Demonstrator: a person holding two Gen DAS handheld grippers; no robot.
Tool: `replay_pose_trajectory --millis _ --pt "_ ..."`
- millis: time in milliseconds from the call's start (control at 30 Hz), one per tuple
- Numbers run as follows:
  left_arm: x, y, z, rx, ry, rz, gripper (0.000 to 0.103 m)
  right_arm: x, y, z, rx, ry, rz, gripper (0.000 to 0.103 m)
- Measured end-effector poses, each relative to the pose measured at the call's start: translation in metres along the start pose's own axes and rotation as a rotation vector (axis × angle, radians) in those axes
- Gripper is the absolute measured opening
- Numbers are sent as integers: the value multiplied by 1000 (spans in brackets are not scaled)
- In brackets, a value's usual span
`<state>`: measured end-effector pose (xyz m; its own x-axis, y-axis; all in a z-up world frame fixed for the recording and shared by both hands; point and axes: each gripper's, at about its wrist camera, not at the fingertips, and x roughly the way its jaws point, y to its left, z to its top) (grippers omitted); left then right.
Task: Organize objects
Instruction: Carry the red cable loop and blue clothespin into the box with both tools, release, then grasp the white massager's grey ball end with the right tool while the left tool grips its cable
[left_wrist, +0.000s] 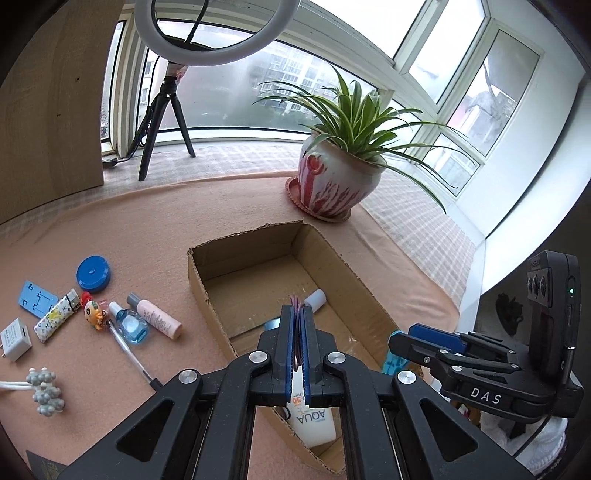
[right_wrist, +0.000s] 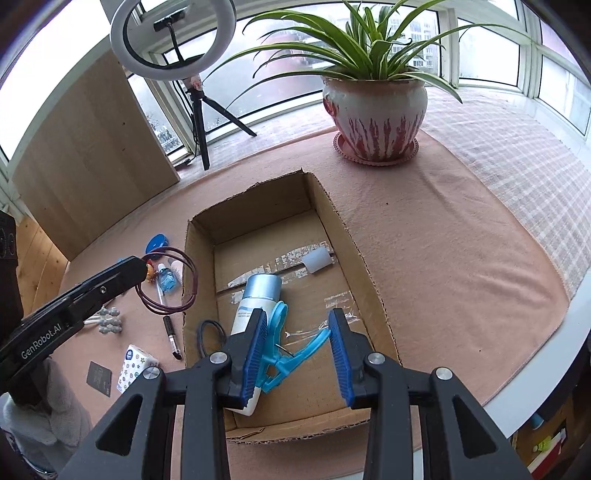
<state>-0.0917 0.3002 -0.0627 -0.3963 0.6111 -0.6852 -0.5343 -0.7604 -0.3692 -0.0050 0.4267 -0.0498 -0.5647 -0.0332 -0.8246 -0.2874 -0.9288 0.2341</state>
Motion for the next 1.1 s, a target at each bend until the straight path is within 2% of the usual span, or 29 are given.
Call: replay_pose_trajectory --millis 33,100,433,667,800,1100 --pt "2 1 0 -8 4 2 26 -1 -2 0 3 -3 2 37" --pt "2 5 0 -29 1 22 54 0 -5 1 13 4 -4 47" --pt "-22 53 -7 -125 -14 131 54 8 -3 2 16 24 37 48" --pt "-54 122 -21 -234 3 264 54 16 19 3 -12 38 78 48" --pt "-67 161 -31 -298 21 316 54 22 35 1 -30 57 104 48" --pt "-65 206 -44 -364 61 359 54 30 63 -7 -57 80 140 48"
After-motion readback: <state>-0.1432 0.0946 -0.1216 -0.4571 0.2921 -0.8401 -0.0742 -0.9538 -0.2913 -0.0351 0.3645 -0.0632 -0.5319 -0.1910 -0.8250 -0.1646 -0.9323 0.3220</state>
